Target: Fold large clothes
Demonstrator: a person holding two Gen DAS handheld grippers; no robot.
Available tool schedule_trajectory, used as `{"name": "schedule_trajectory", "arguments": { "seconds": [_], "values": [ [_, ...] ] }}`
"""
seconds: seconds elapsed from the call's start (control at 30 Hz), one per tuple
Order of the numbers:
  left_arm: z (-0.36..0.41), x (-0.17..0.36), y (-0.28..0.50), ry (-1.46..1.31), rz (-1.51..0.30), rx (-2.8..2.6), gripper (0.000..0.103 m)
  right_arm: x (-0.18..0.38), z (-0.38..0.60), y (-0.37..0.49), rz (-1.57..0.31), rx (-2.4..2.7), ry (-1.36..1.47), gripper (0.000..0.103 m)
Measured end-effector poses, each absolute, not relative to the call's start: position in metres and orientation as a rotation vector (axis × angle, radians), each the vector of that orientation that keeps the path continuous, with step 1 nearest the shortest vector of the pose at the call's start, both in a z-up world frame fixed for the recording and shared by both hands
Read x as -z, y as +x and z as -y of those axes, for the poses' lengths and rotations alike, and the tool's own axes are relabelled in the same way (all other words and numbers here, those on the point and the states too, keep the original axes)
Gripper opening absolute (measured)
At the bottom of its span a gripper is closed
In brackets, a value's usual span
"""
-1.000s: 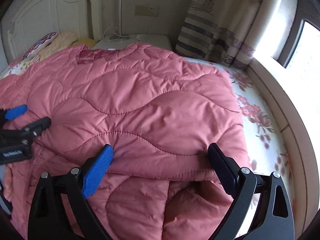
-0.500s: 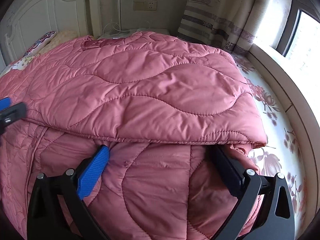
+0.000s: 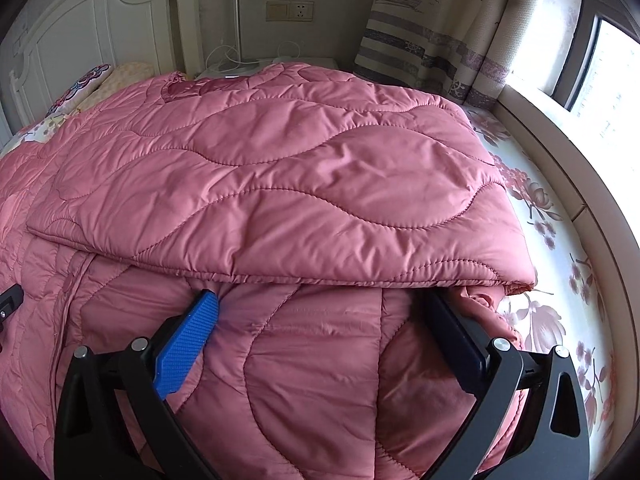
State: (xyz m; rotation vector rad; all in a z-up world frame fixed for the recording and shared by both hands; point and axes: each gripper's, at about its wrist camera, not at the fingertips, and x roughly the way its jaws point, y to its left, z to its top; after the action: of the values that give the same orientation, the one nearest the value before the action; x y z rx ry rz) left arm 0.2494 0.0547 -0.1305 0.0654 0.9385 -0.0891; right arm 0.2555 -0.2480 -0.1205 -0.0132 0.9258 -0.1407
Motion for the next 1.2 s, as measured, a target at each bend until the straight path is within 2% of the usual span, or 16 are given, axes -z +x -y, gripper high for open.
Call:
{"name": "schedule_trajectory", "arguments": {
  "seconds": [0.23,0.3,0.4,0.53,0.63,0.73,1.0,1.2],
  "values": [
    [-0.054,0.131,0.253,0.06,-0.938,0.09,0.101,0.12,0.253,0.257,-0.969,0.103,0.021,0.098],
    [-0.054,0.131,0.253,0.059,-0.938,0.091,0.101,0.103,0.245,0.251,-0.975,0.149,-0.004,0.098],
    [-0.054,0.132,0.253,0.059,-0.938,0.09,0.101,0.075,0.209,0.231,-0.852,0.026,-0.038,0.098],
    [-0.061,0.125,0.248,0.016,-0.924,0.105,0.101,0.091,0.148,0.234,-0.897,-0.08,-0.189,0.098],
    [-0.096,0.104,0.23,-0.156,-0.855,0.172,0.101,0.113,0.133,0.235,-0.919,-0.062,-0.21,0.098],
    [-0.167,0.09,0.222,-0.335,-0.787,0.09,0.101,0.116,0.135,0.237,-0.909,-0.063,-0.187,0.098],
    [-0.329,0.089,0.226,-0.683,-0.7,-0.222,0.1,0.118,0.141,0.238,-0.909,-0.076,-0.152,0.098],
    [-0.358,0.086,0.253,-0.773,-0.654,-0.251,0.099,0.118,0.144,0.238,-0.915,-0.087,-0.129,0.098]
  ]
}}
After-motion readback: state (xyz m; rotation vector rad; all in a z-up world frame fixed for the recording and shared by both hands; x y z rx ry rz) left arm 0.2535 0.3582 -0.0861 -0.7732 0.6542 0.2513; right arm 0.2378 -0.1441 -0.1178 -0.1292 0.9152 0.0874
